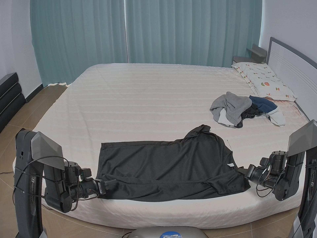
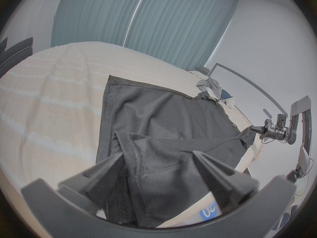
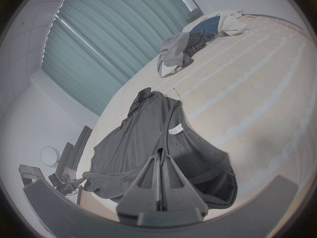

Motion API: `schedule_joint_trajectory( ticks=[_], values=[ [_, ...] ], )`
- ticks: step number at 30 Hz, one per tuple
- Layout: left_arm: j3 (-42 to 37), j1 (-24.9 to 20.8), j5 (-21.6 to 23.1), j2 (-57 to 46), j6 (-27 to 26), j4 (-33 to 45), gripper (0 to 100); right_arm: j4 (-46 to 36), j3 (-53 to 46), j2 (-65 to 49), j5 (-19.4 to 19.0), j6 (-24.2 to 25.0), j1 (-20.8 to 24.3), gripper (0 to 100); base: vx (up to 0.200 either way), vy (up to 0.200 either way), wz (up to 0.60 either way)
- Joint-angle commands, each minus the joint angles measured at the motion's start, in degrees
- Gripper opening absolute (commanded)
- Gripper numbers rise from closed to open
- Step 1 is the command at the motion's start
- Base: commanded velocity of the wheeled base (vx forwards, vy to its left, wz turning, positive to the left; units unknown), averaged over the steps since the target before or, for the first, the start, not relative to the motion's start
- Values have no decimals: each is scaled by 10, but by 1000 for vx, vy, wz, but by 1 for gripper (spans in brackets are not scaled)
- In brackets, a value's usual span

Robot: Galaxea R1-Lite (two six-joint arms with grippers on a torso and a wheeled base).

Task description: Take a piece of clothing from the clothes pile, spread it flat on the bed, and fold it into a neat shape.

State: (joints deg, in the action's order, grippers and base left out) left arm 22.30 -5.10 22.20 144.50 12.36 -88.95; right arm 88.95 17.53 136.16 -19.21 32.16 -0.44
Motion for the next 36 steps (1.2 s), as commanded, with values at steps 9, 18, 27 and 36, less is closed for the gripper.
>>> schedule_joint_trajectory(
  ticks=[9, 18, 27, 36],
  values=[
    [-16, 8, -1, -3, 0, -9, 0, 8, 0, 0, -1, 0, -1, 0, 0, 0, 0],
    [-47, 13, -11, -64, 34, -9, 0, 9, -2, -25, 0, 20, -3, 0, 0, 0, 0],
    [-80, 13, -77, -145, 94, -3, 0, 8, -29, -73, 1, 39, -5, 0, 0, 0, 0],
    [-79, 14, -88, -202, 97, 28, 0, 8, -58, -110, 1, 38, -5, 0, 0, 0, 0]
  ],
)
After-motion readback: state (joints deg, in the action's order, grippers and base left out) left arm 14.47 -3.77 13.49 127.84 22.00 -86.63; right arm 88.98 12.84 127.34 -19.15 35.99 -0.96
